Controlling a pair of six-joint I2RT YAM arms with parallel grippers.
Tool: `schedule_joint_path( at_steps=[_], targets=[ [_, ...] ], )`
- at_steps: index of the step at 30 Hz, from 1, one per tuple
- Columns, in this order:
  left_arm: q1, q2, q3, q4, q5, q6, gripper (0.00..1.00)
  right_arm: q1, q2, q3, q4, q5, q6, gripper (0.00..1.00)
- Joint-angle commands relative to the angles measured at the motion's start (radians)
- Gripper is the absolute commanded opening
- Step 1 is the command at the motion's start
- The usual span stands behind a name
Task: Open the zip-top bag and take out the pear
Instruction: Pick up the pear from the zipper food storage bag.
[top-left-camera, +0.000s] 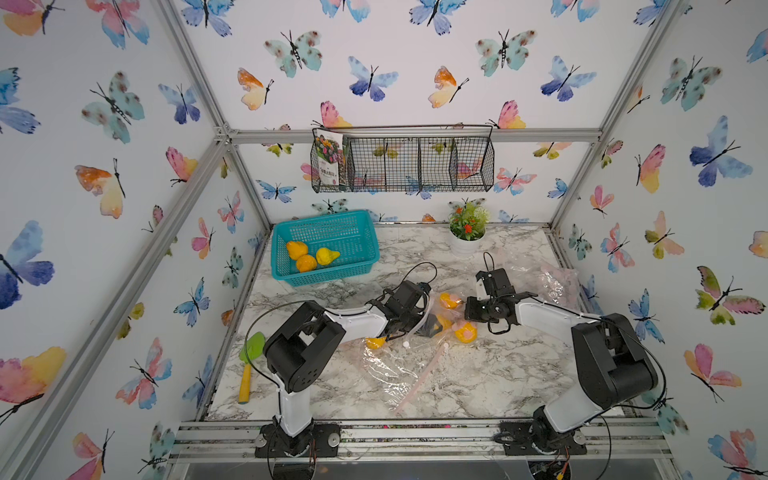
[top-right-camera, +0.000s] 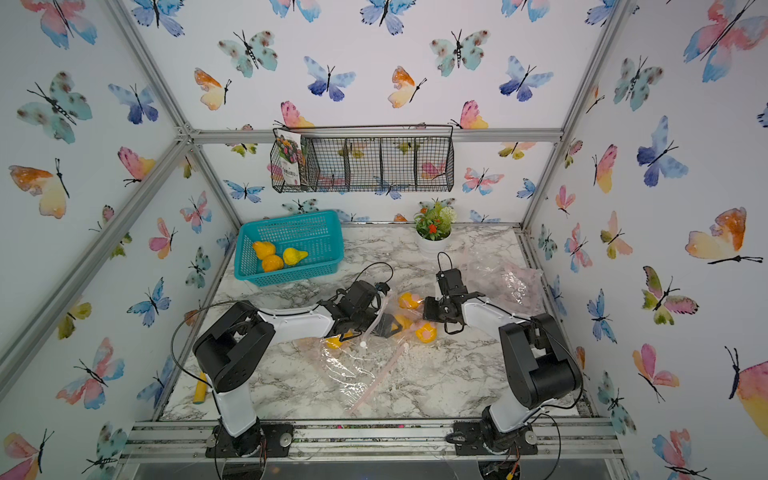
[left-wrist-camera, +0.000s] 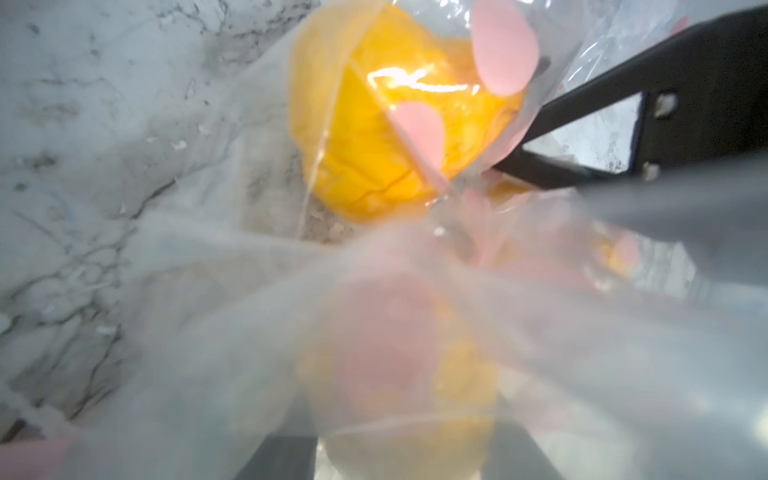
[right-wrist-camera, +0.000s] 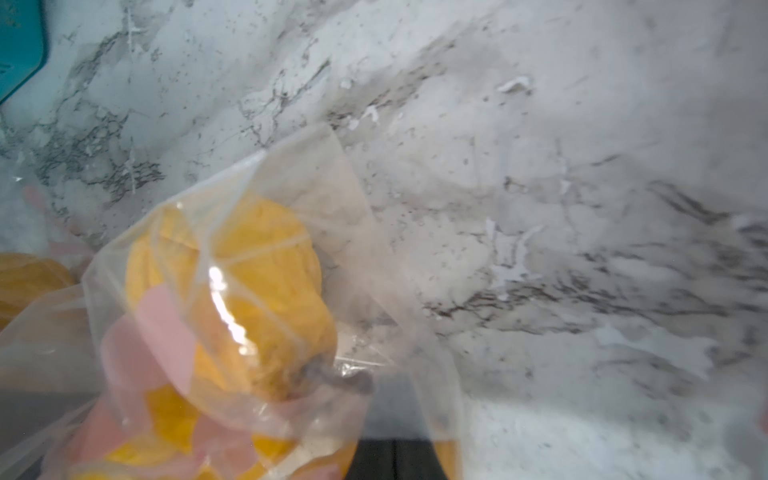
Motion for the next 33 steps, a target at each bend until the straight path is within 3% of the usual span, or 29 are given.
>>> schedule_joint_path(
  at_steps=[1,5,9,18,27,33],
  targets=[
    [-0.001,-0.055,-0.033,-0.110,-0.058,0.025,0.40,-0.015,-0.023,-0.002,-0.069,0.091,0.001,0.02],
    [0.001,-0.098,-0.043,-0.112,-0.049,0.031,0.40,-0.018,-0.037,-0.004,-0.081,0.105,0.004,0.02],
    [0.008,-0.153,-0.060,-0.128,-0.036,0.041,0.32,-0.026,-0.071,-0.010,-0.085,0.134,0.006,0.03],
    [0.069,-0.381,-0.107,-0.253,-0.038,0.084,0.25,-0.096,-0.077,-0.020,-0.089,0.137,-0.034,0.03],
    [0.305,-0.649,-0.080,-0.414,-0.030,0.117,0.22,-0.107,-0.062,-0.017,-0.088,0.108,-0.049,0.03],
    [0.493,-0.633,0.015,-0.441,-0.085,0.187,0.23,-0.107,-0.060,-0.012,-0.084,0.087,-0.052,0.03]
  ],
)
